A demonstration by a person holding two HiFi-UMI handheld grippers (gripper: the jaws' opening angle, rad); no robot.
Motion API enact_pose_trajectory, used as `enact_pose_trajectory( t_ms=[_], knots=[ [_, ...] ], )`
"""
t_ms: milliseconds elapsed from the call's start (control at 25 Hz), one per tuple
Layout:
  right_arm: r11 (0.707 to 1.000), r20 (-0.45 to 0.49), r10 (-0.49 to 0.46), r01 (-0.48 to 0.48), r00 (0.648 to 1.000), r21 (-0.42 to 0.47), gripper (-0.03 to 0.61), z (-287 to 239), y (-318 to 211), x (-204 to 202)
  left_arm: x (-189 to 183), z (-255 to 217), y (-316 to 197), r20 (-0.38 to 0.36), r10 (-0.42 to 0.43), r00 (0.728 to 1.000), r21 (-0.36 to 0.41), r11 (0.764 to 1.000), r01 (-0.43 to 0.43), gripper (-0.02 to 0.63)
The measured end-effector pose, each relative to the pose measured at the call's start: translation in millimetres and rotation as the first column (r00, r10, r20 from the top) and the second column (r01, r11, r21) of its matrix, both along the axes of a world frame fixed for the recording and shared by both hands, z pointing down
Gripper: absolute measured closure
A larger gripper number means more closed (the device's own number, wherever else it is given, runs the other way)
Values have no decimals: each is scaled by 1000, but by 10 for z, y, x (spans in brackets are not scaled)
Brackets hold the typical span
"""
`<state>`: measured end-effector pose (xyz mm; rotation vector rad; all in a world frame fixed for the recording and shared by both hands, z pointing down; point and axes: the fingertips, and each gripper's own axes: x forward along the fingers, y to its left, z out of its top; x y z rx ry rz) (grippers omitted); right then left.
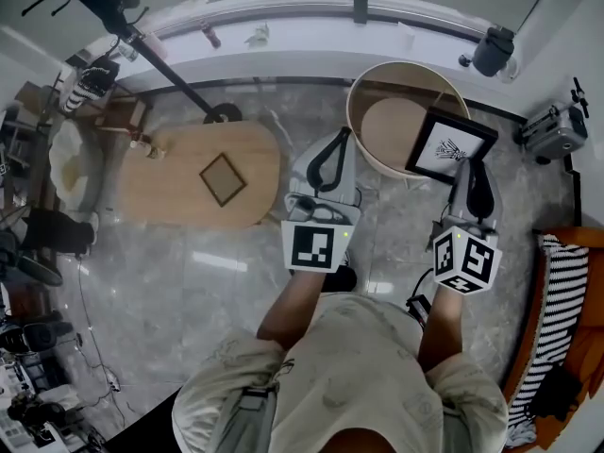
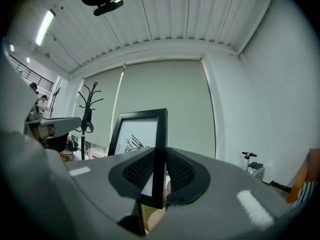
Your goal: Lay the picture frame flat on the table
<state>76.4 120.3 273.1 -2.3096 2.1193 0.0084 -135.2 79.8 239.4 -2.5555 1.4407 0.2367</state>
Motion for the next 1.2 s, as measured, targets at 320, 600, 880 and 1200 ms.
enact_pose_trajectory(
  t_ms=[320, 600, 880, 1200],
  knots=[
    [1000, -8, 7, -7, 1000, -1, 508, -16, -393, -188, -198, -25, -413, -20, 1, 1000, 11, 1000, -1, 611],
    [1000, -18, 23, -23, 1000, 14, 508, -95, -580, -326, -291, -51, -627, -32, 24, 999, 13, 1000, -23, 611],
    [999, -17, 35, -34, 999, 22, 508, -124, -690, -330, -290, -86, -747, -18, 36, 999, 30, 999, -35, 611],
    [999, -8, 42, -42, 999, 34, 508, -77, -835, -189, -141, -70, -923, -19, 39, 999, 33, 999, -38, 611]
  ],
)
